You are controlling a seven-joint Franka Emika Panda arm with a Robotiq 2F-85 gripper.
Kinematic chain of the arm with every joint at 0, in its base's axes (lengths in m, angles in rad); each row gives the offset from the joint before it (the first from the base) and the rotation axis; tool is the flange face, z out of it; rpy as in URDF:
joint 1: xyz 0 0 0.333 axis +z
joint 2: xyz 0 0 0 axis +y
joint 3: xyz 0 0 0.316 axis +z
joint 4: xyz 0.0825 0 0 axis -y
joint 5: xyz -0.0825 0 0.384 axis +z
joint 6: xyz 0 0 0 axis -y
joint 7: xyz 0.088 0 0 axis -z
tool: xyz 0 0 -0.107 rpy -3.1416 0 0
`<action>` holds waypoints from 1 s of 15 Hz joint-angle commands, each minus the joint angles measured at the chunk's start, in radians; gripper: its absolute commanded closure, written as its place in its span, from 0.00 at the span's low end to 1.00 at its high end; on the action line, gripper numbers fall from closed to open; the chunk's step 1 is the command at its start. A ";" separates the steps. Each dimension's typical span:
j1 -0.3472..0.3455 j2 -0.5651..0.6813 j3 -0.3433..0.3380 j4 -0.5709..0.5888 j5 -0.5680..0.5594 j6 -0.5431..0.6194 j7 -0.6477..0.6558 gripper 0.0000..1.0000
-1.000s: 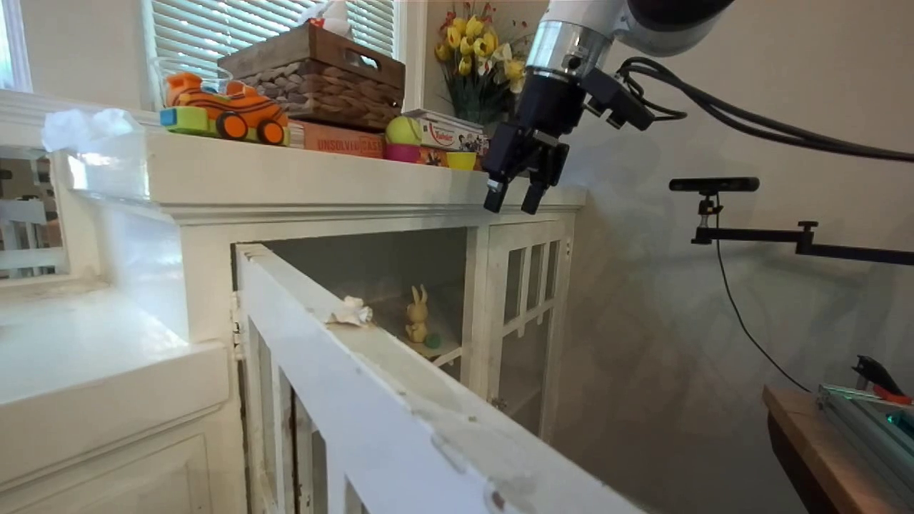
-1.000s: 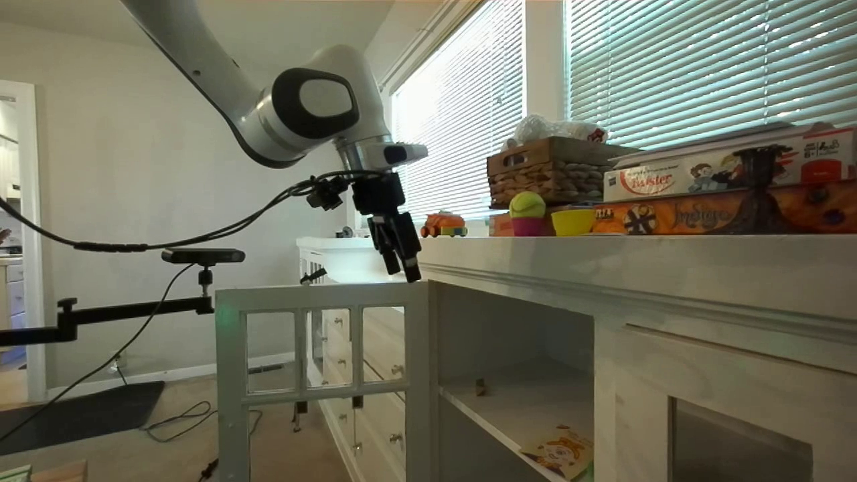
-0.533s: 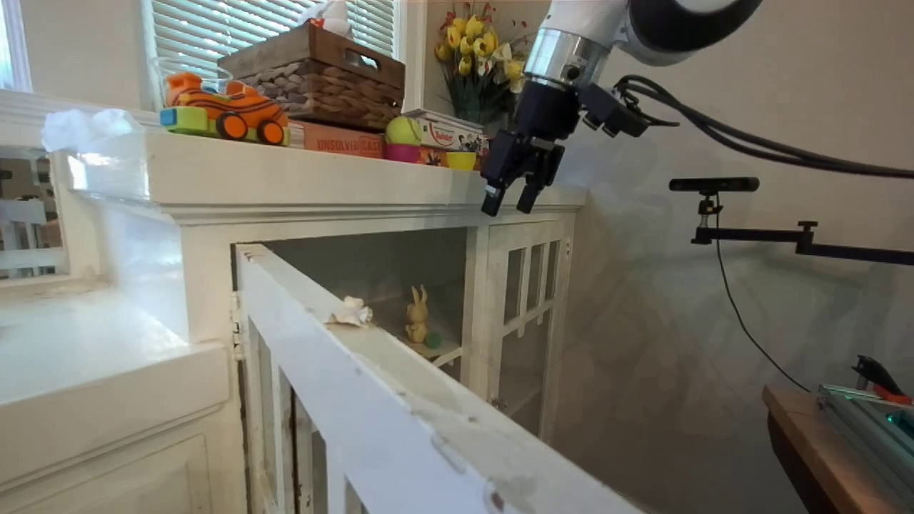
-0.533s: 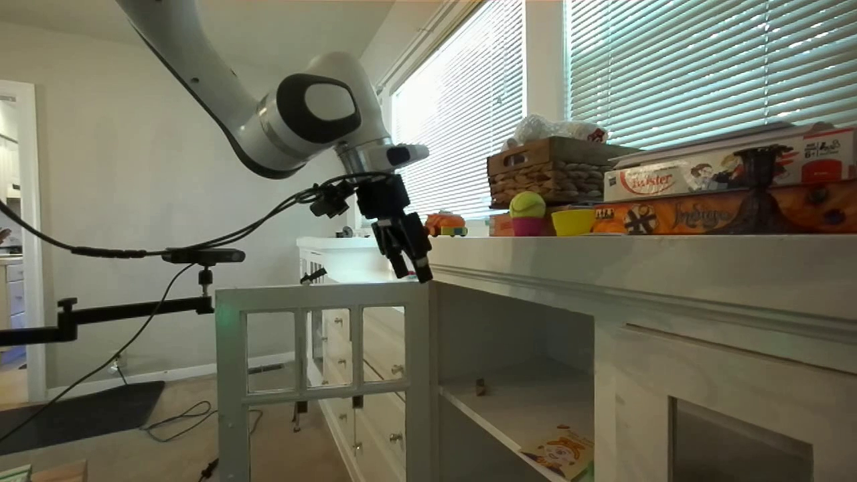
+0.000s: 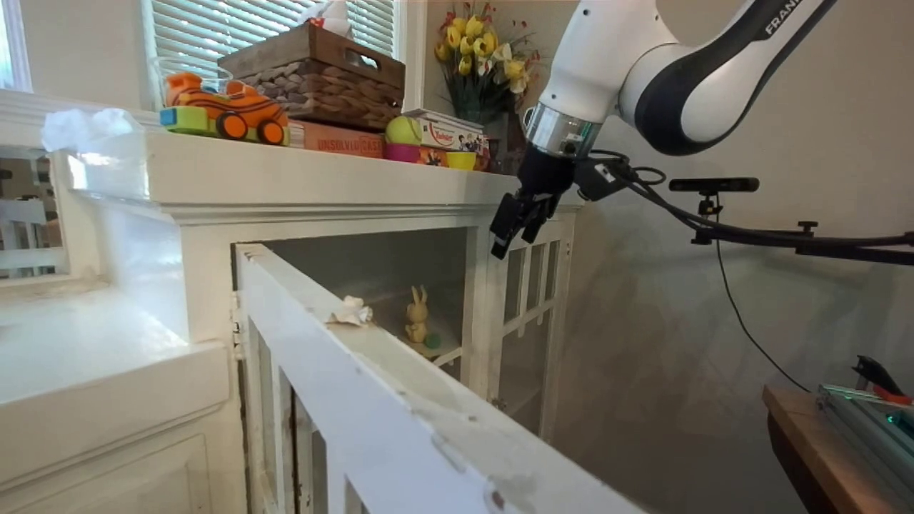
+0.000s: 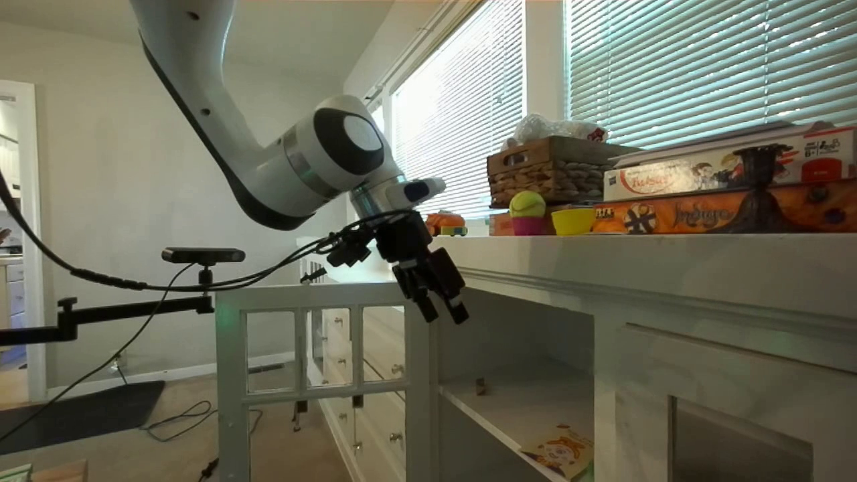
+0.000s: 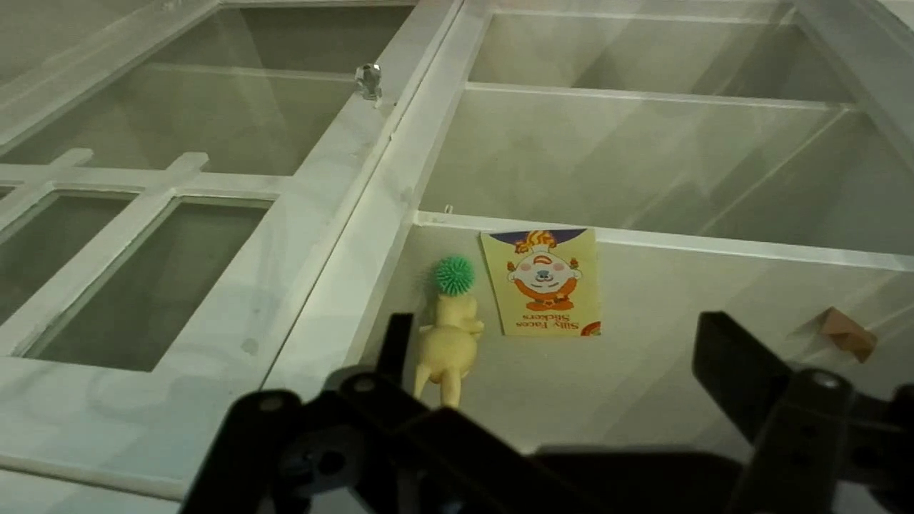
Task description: Remove the green toy from the open cabinet then place it inside the yellow bowl.
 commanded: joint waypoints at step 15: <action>-0.019 0.207 -0.061 0.147 -0.575 0.044 0.614 0.00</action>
